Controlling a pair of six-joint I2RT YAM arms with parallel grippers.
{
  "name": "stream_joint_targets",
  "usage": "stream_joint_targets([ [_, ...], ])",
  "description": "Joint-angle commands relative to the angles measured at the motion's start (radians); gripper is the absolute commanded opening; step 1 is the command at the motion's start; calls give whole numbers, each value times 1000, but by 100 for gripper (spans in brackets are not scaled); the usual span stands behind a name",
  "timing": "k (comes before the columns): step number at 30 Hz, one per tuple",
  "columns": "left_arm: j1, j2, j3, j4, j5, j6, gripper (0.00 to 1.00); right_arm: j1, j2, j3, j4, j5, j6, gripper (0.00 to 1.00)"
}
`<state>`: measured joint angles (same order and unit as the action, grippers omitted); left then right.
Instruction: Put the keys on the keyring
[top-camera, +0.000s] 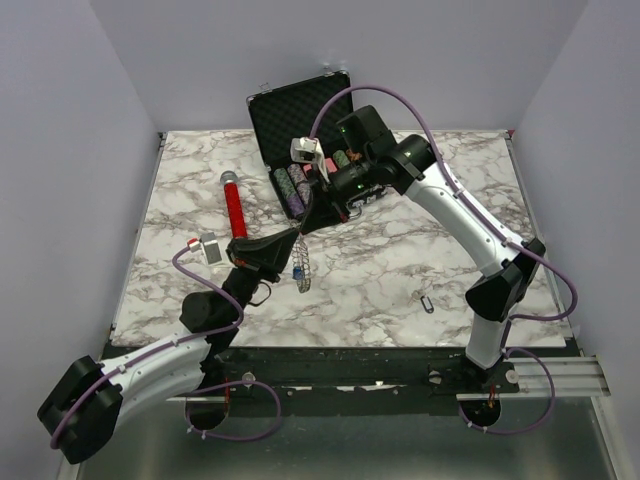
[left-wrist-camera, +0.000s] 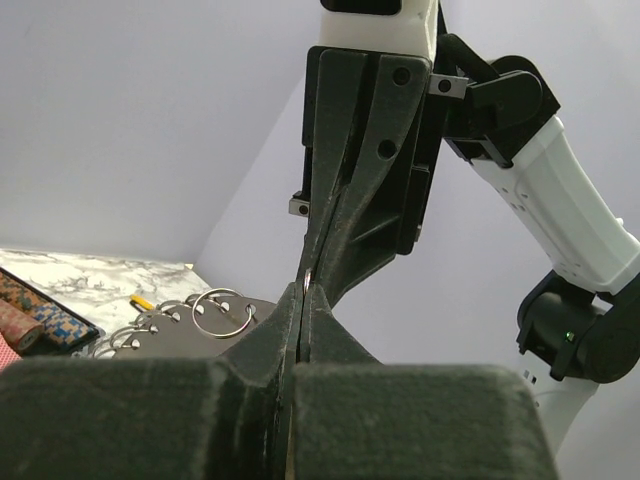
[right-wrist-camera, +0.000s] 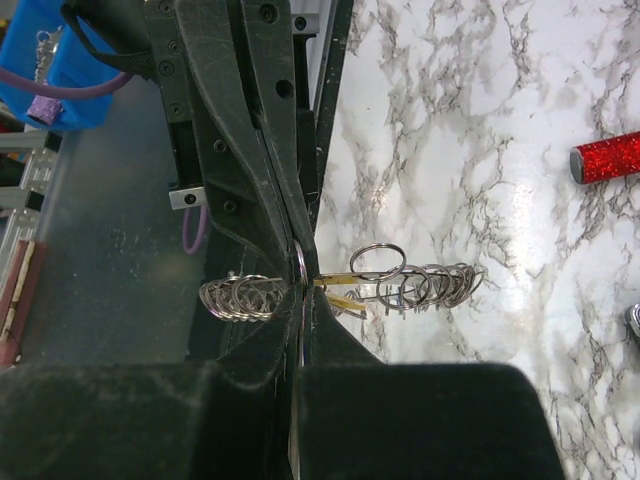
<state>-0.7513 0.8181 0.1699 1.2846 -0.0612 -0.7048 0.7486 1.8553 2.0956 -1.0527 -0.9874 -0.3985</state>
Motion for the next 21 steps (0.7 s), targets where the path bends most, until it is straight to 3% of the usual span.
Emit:
stream_joint_targets([
  [1, 3, -2, 29, 306, 38, -10, 0, 9, 16, -37, 25, -80, 20, 5],
  [6, 1, 1, 28, 306, 40, -9, 0, 8, 8, -68, 33, -120, 24, 8],
  [14, 1, -5, 26, 308, 37, 1, 0, 9, 1, -88, 40, -131, 27, 25],
  [21, 3, -7, 14, 308, 40, 10, 0, 9, -13, -71, 25, -108, 15, 32],
])
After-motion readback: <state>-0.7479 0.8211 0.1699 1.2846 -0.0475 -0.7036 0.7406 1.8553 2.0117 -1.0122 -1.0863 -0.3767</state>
